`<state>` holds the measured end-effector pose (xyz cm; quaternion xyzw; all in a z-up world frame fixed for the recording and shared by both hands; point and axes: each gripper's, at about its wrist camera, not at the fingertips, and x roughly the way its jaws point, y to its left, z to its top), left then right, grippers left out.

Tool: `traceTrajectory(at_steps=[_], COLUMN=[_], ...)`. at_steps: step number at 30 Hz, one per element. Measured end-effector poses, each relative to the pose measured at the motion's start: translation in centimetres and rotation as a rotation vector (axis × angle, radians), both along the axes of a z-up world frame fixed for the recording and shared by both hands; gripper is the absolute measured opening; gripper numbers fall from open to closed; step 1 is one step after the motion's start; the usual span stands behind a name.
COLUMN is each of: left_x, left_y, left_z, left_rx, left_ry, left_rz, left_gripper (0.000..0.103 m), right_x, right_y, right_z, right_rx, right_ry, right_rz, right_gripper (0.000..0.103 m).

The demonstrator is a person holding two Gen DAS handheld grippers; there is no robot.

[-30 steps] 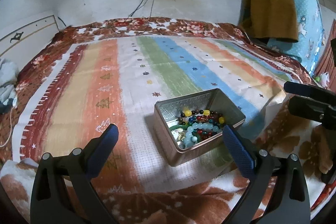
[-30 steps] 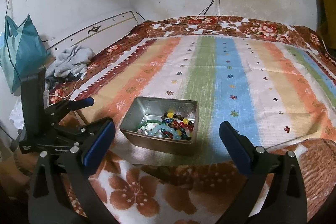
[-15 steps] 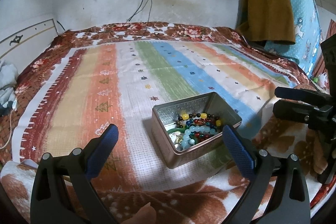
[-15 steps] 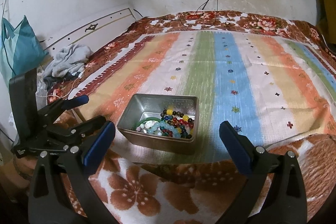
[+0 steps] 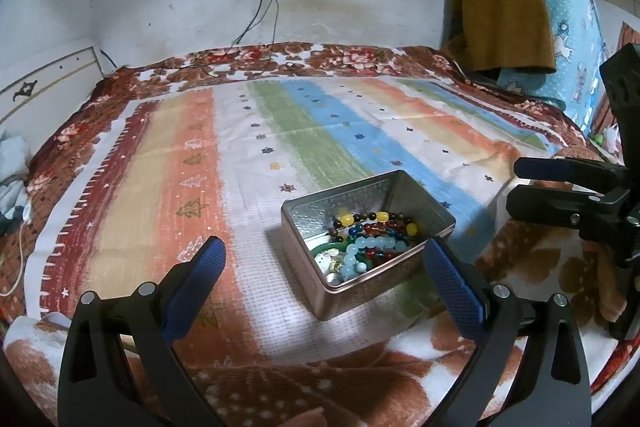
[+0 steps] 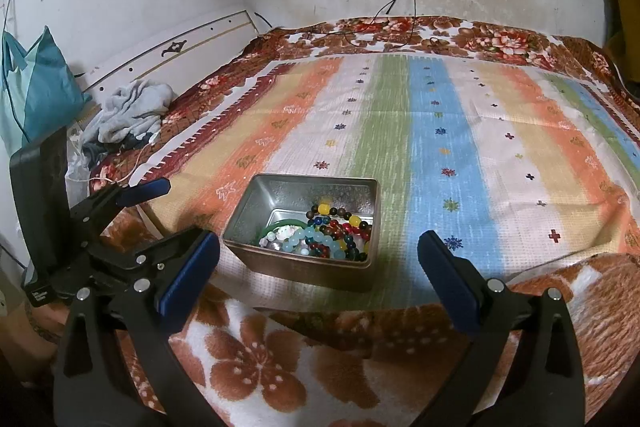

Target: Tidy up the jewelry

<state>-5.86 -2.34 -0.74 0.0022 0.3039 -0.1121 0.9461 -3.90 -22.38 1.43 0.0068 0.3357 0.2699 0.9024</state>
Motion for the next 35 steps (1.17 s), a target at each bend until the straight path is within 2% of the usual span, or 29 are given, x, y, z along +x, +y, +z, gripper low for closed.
traceTrajectory(at_steps=[18, 35], left_x=[-0.2, 0.21], left_y=[-0.21, 0.5], left_z=[-0.1, -0.26], left_rx=[-0.009, -0.011], left_ry=[-0.004, 0.013], left_rz=[-0.015, 0.017], left_gripper=[0.097, 0.097], right_x=[0.02, 0.05], right_y=[0.11, 0.16], right_z=[-0.01, 0.05], right_rx=[-0.002, -0.002], right_ry=[0.001, 0.002], right_rz=[-0.001, -0.001], right_gripper=[0.098, 0.098])
